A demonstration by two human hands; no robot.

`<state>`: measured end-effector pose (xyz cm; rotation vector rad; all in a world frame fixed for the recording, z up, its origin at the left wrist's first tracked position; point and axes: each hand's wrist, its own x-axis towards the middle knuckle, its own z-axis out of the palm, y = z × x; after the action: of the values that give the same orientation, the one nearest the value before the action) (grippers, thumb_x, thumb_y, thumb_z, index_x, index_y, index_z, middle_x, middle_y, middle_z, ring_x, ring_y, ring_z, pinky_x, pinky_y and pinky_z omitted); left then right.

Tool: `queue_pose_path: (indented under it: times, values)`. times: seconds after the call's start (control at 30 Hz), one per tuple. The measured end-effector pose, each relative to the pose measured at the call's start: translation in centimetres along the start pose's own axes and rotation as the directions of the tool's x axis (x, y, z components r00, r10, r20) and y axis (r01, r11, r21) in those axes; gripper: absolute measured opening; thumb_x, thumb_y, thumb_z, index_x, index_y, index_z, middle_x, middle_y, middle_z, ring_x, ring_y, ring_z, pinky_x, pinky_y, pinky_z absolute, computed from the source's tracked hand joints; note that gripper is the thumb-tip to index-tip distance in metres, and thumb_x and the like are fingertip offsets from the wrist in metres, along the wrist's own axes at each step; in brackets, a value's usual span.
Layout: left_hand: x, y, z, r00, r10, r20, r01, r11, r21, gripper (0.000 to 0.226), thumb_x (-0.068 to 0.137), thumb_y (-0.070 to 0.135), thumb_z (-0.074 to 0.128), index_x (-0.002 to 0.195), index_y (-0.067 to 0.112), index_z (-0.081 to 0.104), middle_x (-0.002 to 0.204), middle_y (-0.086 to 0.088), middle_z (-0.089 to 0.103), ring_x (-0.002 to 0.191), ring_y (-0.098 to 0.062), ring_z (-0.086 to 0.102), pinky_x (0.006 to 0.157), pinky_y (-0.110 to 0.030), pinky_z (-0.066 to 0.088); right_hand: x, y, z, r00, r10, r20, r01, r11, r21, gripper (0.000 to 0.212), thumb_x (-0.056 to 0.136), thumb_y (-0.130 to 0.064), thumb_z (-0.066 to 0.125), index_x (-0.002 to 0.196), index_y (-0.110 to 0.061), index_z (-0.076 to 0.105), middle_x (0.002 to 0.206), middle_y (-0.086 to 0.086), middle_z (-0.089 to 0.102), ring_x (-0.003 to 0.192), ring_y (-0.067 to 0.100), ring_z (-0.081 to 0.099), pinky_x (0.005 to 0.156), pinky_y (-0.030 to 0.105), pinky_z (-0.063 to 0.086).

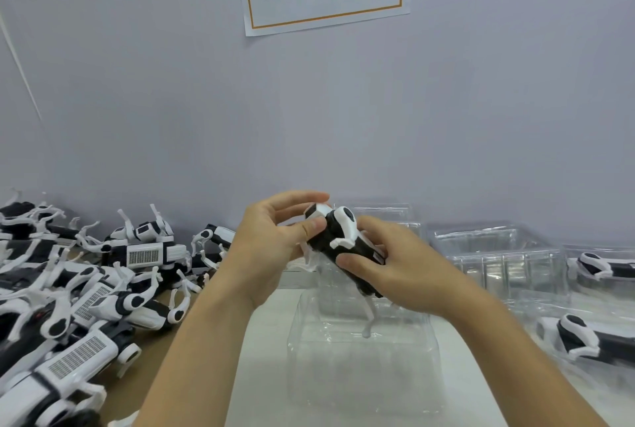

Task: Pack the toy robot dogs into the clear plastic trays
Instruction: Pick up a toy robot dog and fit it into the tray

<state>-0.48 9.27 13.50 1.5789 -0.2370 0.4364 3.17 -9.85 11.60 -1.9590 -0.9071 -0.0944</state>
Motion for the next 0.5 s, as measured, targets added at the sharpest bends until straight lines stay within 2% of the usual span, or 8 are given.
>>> queue_pose_path:
  times: [0.07, 0.13, 0.2, 0.27, 0.33, 0.43, 0.5]
  values:
    - [0.0, -0.4, 0.2, 1.000, -0.020, 0.022, 0.021, 0.999, -0.037, 0.026, 0.088, 0.000, 0.069, 0.098, 0.022, 0.079, 0.111, -0.010, 0.074, 0.092, -0.025, 0.074, 0.072, -0.029, 0.057, 0.3, 0.4, -0.1, 0.999, 0.024, -0.035, -0.026, 0.998, -0.056, 0.009, 0.092, -0.026, 0.067, 0.101, -0.026, 0.063, 0.080, -0.006, 0.068, 0.068, 0.015, 0.065, 0.064, 0.033, 0.053]
    - [0.1, -1.0, 0.3, 0.998, -0.036, 0.048, 0.040, 0.994, -0.100, 0.022, 0.089, 0.005, 0.068, 0.098, 0.021, 0.079, 0.107, -0.009, 0.075, 0.095, -0.020, 0.073, 0.078, -0.025, 0.057, 0.5, 1.0, -0.5, 0.996, 0.058, -0.067, -0.065, 0.993, -0.100, 0.009, 0.090, -0.027, 0.070, 0.089, -0.031, 0.062, 0.074, -0.014, 0.066, 0.063, 0.008, 0.061, 0.057, 0.027, 0.049]
    - [0.3, -2.2, 0.1, 0.997, -0.069, -0.018, 0.067, 0.993, -0.101, 0.017, 0.093, 0.010, 0.065, 0.098, 0.020, 0.078, 0.101, -0.004, 0.077, 0.096, -0.015, 0.073, 0.081, -0.024, 0.056, 0.6, 1.6, -1.0, 0.992, 0.070, -0.108, -0.090, 0.976, -0.196, 0.010, 0.088, -0.028, 0.072, 0.086, -0.029, 0.062, 0.074, -0.011, 0.064, 0.064, 0.007, 0.058, 0.060, 0.029, 0.047]
    - [0.6, -4.0, -0.3, 0.985, -0.101, -0.141, 0.107, 0.994, 0.035, 0.017, 0.097, 0.008, 0.060, 0.098, 0.016, 0.075, 0.095, 0.000, 0.078, 0.096, -0.016, 0.073, 0.083, -0.027, 0.054, 0.6, 2.3, -1.5, 0.985, 0.092, -0.147, -0.125, 0.963, -0.237, 0.008, 0.087, -0.026, 0.071, 0.087, -0.027, 0.062, 0.078, -0.008, 0.065, 0.071, 0.013, 0.060, 0.067, 0.035, 0.050]
    - [0.6, -6.2, -0.4, 0.970, -0.118, -0.213, 0.158, 0.971, 0.182, 0.021, 0.096, 0.002, 0.058, 0.091, 0.015, 0.075, 0.086, 0.002, 0.078, 0.091, -0.017, 0.073, 0.079, -0.025, 0.053, 0.6, 2.9, -1.8, 0.980, 0.115, -0.164, -0.155, 0.954, -0.256, 0.013, 0.087, -0.023, 0.070, 0.084, -0.029, 0.059, 0.080, -0.008, 0.064, 0.074, 0.017, 0.061, 0.069, 0.036, 0.050]
    - [0.1, -9.2, -0.5, 0.963, -0.166, -0.213, 0.216, 0.946, 0.240, 0.029, 0.093, -0.003, 0.058, 0.082, 0.018, 0.076, 0.081, 0.006, 0.077, 0.085, -0.012, 0.070, 0.074, -0.020, 0.048, 0.5, 3.3, -1.6, 0.982, 0.125, -0.139, -0.163, 0.936, -0.313, 0.021, 0.087, -0.023, 0.069, 0.078, -0.034, 0.054, 0.080, -0.012, 0.062, 0.075, 0.011, 0.057, 0.068, 0.033, 0.047]
    - [-0.1, -11.2, -0.7, 0.955, -0.212, -0.208, 0.266, 0.921, 0.286, 0.030, 0.092, 0.000, 0.060, 0.084, 0.023, 0.076, 0.085, 0.011, 0.076, 0.088, -0.004, 0.068, 0.073, -0.019, 0.045, 0.6, 3.4, -1.0, 0.986, 0.126, -0.113, -0.156, 0.932, -0.328, 0.020, 0.087, -0.023, 0.069, 0.080, -0.035, 0.055, 0.082, -0.013, 0.061, 0.076, 0.010, 0.057, 0.071, 0.034, 0.048]
